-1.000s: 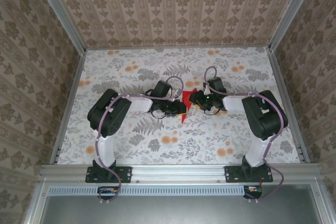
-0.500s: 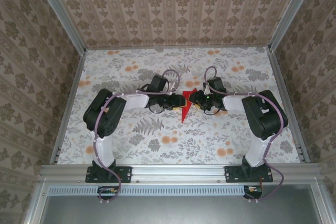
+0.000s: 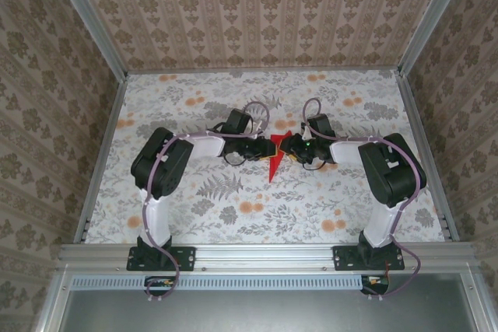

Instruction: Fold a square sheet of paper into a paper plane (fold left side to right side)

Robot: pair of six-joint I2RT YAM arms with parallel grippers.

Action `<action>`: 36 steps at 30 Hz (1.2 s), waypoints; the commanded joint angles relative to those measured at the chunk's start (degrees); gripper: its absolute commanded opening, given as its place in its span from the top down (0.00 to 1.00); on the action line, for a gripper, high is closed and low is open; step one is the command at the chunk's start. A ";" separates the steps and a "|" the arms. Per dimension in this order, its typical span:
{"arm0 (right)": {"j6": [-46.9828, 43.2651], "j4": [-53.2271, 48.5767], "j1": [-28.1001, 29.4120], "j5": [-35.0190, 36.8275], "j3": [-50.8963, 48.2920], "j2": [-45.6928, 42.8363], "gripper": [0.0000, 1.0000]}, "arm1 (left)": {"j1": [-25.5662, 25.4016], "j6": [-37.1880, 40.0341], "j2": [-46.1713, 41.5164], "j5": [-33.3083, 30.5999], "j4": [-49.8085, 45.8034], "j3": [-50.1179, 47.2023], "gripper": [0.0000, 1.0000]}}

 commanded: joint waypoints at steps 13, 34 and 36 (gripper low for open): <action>-4.81 -9.40 -1.72 1.33 5.63 -3.37 0.46 | 2.67 8.33 2.67 -0.17 -4.92 3.61 0.98; -2.70 -9.05 -1.76 -0.02 13.05 4.38 0.39 | 2.76 10.86 5.06 0.74 -7.02 6.23 0.98; -2.51 -8.75 -1.70 -0.06 13.50 4.91 0.39 | 2.76 10.91 4.98 0.71 -7.11 6.23 0.98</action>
